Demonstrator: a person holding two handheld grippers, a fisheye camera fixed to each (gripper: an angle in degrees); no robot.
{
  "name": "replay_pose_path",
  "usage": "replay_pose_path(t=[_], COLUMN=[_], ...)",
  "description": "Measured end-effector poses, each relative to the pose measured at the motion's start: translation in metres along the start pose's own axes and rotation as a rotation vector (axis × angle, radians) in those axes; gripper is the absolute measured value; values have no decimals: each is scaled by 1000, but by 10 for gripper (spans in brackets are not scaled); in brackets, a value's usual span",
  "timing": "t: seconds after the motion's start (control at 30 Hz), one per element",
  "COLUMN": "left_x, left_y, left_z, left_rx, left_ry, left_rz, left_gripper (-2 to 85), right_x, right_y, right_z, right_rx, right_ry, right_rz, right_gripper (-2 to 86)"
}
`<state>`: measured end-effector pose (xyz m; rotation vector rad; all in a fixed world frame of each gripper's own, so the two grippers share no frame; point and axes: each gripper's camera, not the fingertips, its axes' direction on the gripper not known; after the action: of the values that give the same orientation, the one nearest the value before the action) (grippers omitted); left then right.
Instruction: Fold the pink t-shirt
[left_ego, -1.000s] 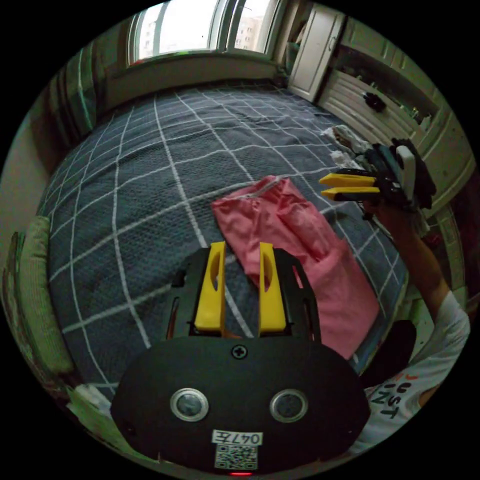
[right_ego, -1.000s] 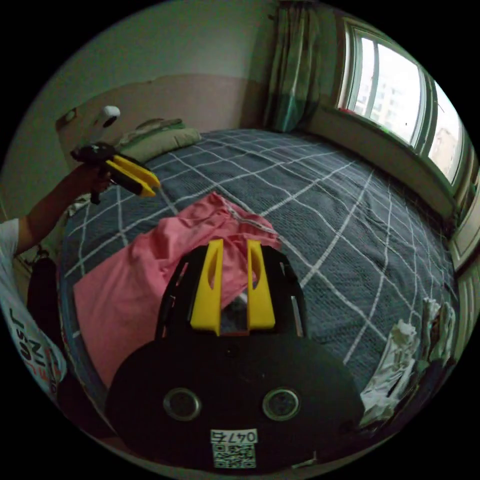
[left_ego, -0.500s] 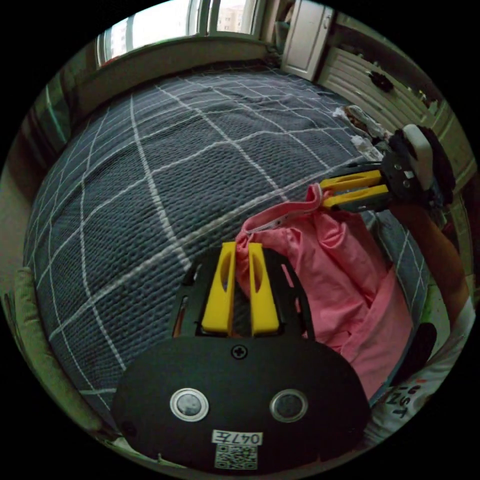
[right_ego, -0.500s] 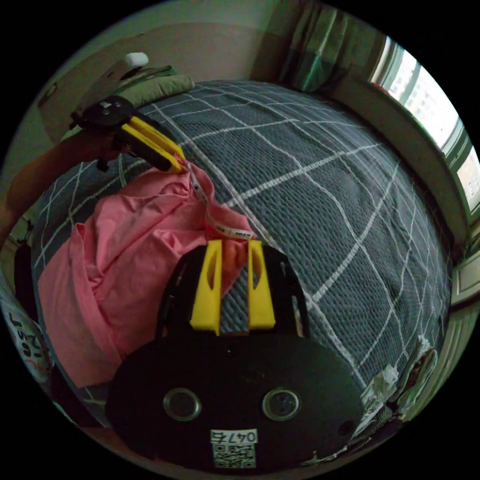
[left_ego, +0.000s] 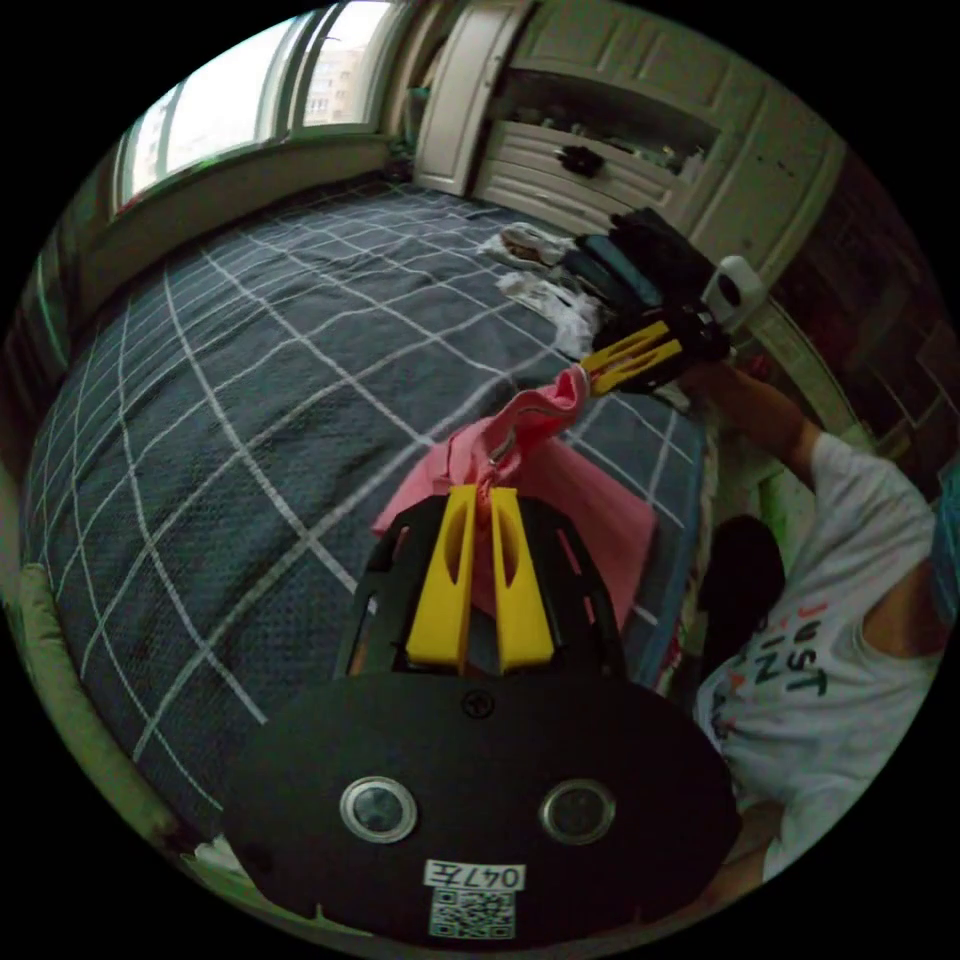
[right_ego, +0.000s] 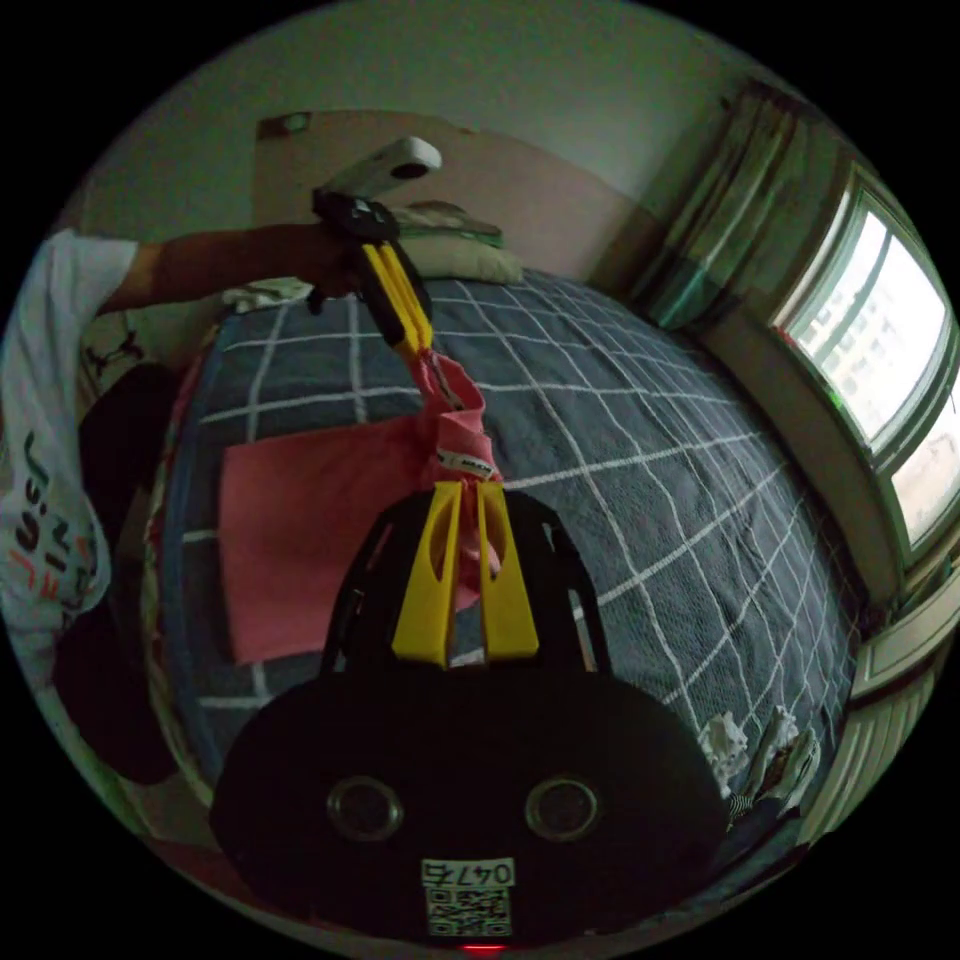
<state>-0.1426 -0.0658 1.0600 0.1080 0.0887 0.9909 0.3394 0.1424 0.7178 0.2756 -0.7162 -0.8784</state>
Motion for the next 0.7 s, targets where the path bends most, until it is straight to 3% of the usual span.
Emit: replay_pose_path(t=[0.2,0.4,0.57,0.7], left_x=[87,137,175,196], left_y=[59,93,114,108], left_z=[28,69,36,11], left_rx=[-107,-199,-96,7], left_ry=[45,4,-11,-143], left_rz=[61,-4,-43,8], left_gripper=[9,42,78,64], right_x=[-94,-149,-173,-173], right_y=[39,65,80,84], right_z=[-26,-15,-38,-79], right_rx=[-26,-113,-140,-4], right_ry=[-70,-43,-60,100], right_rz=[-118,-123,-99,-65], right_gripper=[6,25,57,18])
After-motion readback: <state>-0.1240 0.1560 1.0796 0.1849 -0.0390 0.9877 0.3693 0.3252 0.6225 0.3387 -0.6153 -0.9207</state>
